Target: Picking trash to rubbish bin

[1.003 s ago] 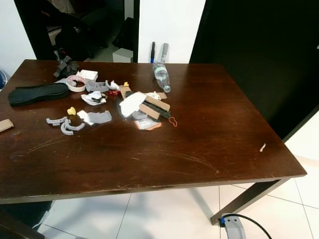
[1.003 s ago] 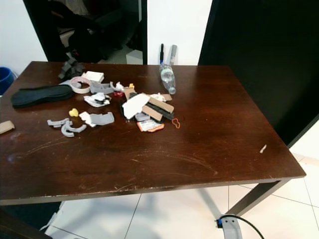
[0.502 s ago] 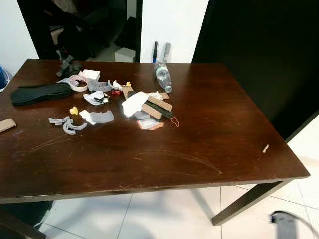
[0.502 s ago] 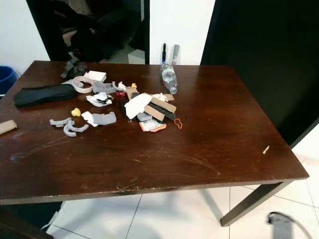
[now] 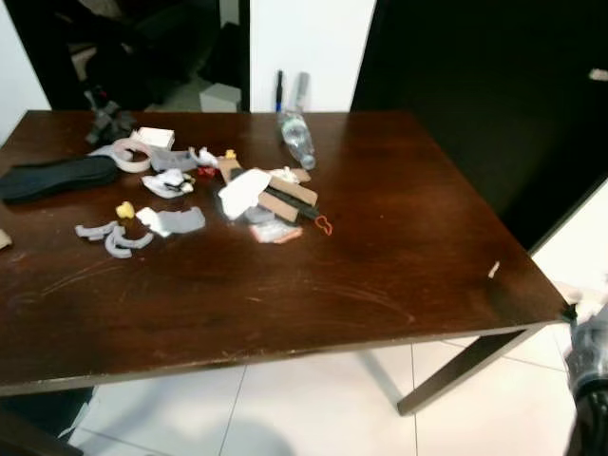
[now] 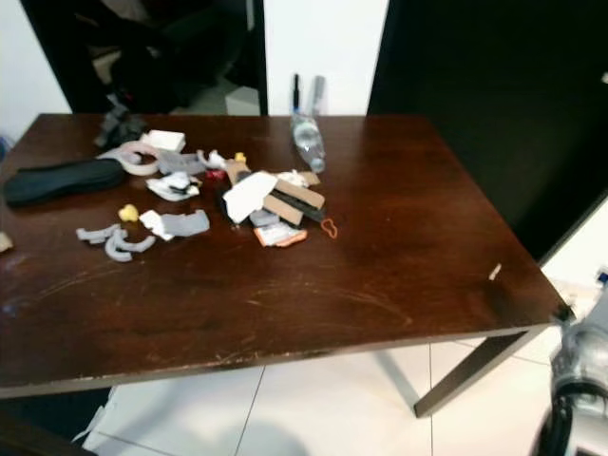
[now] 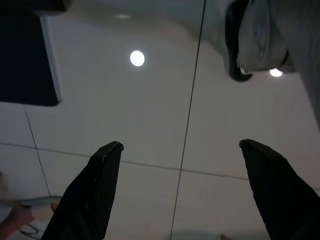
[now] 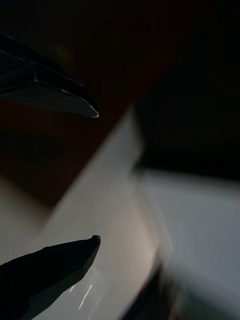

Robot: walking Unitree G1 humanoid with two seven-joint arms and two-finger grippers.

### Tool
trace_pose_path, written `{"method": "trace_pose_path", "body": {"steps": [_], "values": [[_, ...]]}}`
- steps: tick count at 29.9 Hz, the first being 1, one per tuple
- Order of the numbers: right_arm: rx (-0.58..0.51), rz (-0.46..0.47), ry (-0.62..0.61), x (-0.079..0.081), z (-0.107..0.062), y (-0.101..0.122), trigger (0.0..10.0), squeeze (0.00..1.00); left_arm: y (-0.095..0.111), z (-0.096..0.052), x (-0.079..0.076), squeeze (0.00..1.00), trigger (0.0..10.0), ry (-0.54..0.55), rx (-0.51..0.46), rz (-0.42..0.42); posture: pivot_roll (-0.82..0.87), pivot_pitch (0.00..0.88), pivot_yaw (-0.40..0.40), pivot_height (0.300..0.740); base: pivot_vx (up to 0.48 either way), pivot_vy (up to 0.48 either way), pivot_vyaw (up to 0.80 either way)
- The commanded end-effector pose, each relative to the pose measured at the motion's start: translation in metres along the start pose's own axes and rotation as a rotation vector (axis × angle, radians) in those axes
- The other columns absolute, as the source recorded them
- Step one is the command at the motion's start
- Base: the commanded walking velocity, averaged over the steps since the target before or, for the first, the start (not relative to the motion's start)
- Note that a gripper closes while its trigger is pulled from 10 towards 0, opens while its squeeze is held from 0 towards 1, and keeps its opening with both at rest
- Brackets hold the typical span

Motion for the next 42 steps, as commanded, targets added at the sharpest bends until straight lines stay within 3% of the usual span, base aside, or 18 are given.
{"method": "trace_pose_path", "body": {"steps": [1,2,5,8,9,10,11,12,13,14,16,18,19,23,31,42], "values": [[-0.034,0.043,0.171,0.03,0.0,0.008,10.0,0.0,-0.012,-0.001,-0.004,0.0,10.0,-0.011,0.033,0.008,0.11,0.101,-0.065,0.74,0.0,0.0,0.0],[-0.083,0.072,0.361,0.071,-0.002,0.023,10.0,0.0,-0.013,-0.001,-0.005,0.0,10.0,-0.012,0.035,0.005,0.11,0.101,-0.065,0.74,0.0,0.0,0.0],[-0.095,0.075,0.423,0.084,-0.004,0.027,10.0,0.0,-0.013,-0.001,-0.005,0.0,10.0,-0.013,0.036,0.004,0.11,0.101,-0.065,0.74,0.0,0.0,0.0],[-0.13,0.086,0.741,0.157,-0.027,0.035,10.0,0.0,-0.015,-0.001,-0.007,0.0,10.0,-0.013,0.04,-0.004,0.12,0.109,-0.08,0.74,0.0,0.0,0.0],[-0.13,0.086,0.741,0.157,-0.027,0.035,10.0,0.0,-0.015,-0.001,-0.007,0.0,10.0,-0.013,0.04,-0.004,0.12,0.109,-0.08,0.74,0.0,0.0,0.0],[-0.123,0.091,0.842,0.183,-0.039,0.034,10.0,0.0,-0.017,-0.001,-0.008,0.0,10.0,-0.013,0.042,-0.007,0.12,0.109,-0.08,0.74,0.0,0.0,0.0],[-0.116,0.093,0.897,0.197,-0.046,0.033,10.0,0.0,-0.017,-0.001,-0.008,0.0,10.0,-0.013,0.044,-0.008,0.13,0.117,-0.087,0.74,0.0,0.0,0.0],[-0.116,0.093,0.897,0.197,-0.046,0.033,10.0,0.0,-0.017,-0.001,-0.008,0.0,10.0,-0.013,0.044,-0.008,0.13,0.117,-0.087,0.74,0.0,0.0,0.0],[-0.104,0.077,1.028,0.232,-0.068,0.03,10.0,0.0,-0.019,-0.001,-0.009,0.0,10.0,-0.012,0.046,-0.018,0.15,0.125,-0.099,0.74,0.0,0.0,0.8],[-0.104,0.077,1.028,0.232,-0.068,0.03,10.0,0.0,-0.019,-0.001,-0.009,0.0,10.0,-0.012,0.046,-0.018,0.15,0.125,-0.099,0.74,0.0,0.0,0.8],[-0.087,0.076,1.114,0.255,-0.084,0.027,10.0,0.0,-0.021,-0.002,-0.01,0.0,10.0,-0.01,0.048,-0.028,0.16,0.125,-0.102,0.74,0.0,0.0,0.8],[-0.087,0.076,1.114,0.255,-0.084,0.027,10.0,0.0,-0.021,-0.002,-0.01,0.0,10.0,-0.01,0.048,-0.028,0.16,0.125,-0.102,0.74,0.0,0.0,0.8],[-0.047,0.062,1.157,0.27,-0.096,0.018,10.0,0.0,-0.024,-0.002,-0.01,0.0,10.0,-0.008,0.052,-0.043,0.19,0.123,-0.114,0.74,0.0,0.0,0.8],[0.003,0.056,1.203,0.284,-0.113,0.001,10.0,0.0,-0.03,-0.003,-0.012,0.0,10.0,-0.005,0.063,-0.064,0.2,0.124,-0.125,0.74,0.0,0.0,0.8],[0.016,0.039,1.242,0.293,-0.126,-0.009,10.0,0.0,-0.032,-0.003,-0.011,0.0,10.0,0.001,0.063,-0.068,0.2,0.121,-0.121,0.74,0.0,0.0,0.8],[-0.018,0.018,1.159,0.293,-0.123,-0.006,10.0,0.0,-0.018,-0.001,-0.007,0.0,10.0,0.012,0.026,-0.055,0.18,0.122,-0.112,0.74,0.0,0.0,0.15]]}}
Point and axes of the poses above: a point about 5 cm out from each wrist's last joint towards the gripper, its own z axis pointing out of the wrist towards the gripper, its own y axis along the axis of the wrist's last joint, x = y × z, the point moved 1 cm from there along z, pointing out of the wrist towards the gripper
